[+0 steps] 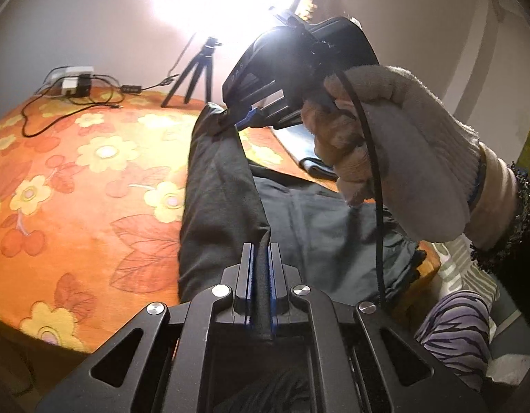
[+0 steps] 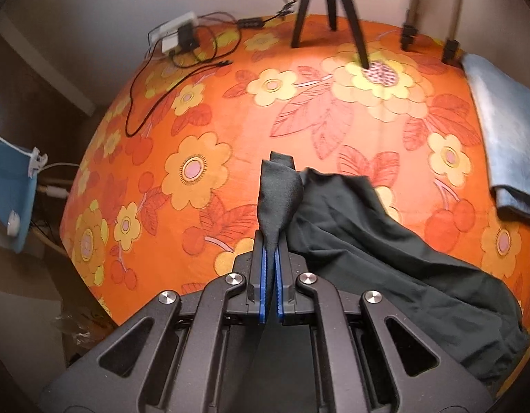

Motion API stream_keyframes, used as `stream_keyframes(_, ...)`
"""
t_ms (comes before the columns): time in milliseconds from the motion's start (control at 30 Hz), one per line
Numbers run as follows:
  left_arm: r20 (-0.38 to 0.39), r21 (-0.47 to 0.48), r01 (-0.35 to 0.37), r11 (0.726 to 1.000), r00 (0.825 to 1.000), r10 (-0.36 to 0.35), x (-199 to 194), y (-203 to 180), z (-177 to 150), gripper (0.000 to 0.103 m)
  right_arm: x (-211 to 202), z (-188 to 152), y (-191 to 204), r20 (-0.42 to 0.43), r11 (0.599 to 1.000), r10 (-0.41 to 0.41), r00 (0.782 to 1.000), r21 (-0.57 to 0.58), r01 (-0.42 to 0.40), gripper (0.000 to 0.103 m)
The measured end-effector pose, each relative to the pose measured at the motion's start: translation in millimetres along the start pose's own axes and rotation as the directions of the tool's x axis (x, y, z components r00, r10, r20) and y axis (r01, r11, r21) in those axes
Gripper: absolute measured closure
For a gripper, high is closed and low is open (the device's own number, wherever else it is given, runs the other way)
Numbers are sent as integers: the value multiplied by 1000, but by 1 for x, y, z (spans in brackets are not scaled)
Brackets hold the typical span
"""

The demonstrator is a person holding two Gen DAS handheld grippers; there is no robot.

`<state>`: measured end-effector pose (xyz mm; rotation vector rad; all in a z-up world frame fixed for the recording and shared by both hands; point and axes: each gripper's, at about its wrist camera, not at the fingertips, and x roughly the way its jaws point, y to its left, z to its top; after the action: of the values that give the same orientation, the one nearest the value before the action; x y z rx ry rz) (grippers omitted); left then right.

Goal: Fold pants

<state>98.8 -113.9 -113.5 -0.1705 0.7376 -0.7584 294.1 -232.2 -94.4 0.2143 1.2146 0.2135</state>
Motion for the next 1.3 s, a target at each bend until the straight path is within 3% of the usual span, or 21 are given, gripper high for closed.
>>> stream_keyframes(533, -75, 96, 164, 982, 985, -158, 33, -76, 1, 98, -66, -26, -87, 102, 995, -7, 995, 104, -4, 99)
stream_keyframes(833, -107, 133, 200, 971, 977, -186, 50, -101, 0, 99, -91, -48, -144, 126, 983, -38, 991, 183, 14, 99)
stream_keyframes(1000, -146, 168, 189, 968, 975, -165, 55, -102, -4, 98, -93, -60, -169, 122, 975, -43, 992, 221, 15, 99)
stream_keyframes(1100, -199, 170, 183, 968, 969, -148, 62, -98, -12, 93, -87, -63, -179, 114, 973, -32, 993, 231, 5, 99)
stream_keyframes(1133, -216, 174, 179, 968, 966, -140, 63, -101, -15, 81, -84, -64, -181, 114, 972, -26, 993, 234, -1, 99)
stream_keyframes(1200, -223, 194, 169, 966, 967, -125, 66, -105, -20, 69, -78, -65, -184, 115, 971, -14, 993, 239, -13, 99)
stream_keyframes(1300, -243, 268, 163, 950, 965, -97, 75, -119, -29, 68, -68, -68, -187, 111, 967, 7, 994, 252, -35, 99)
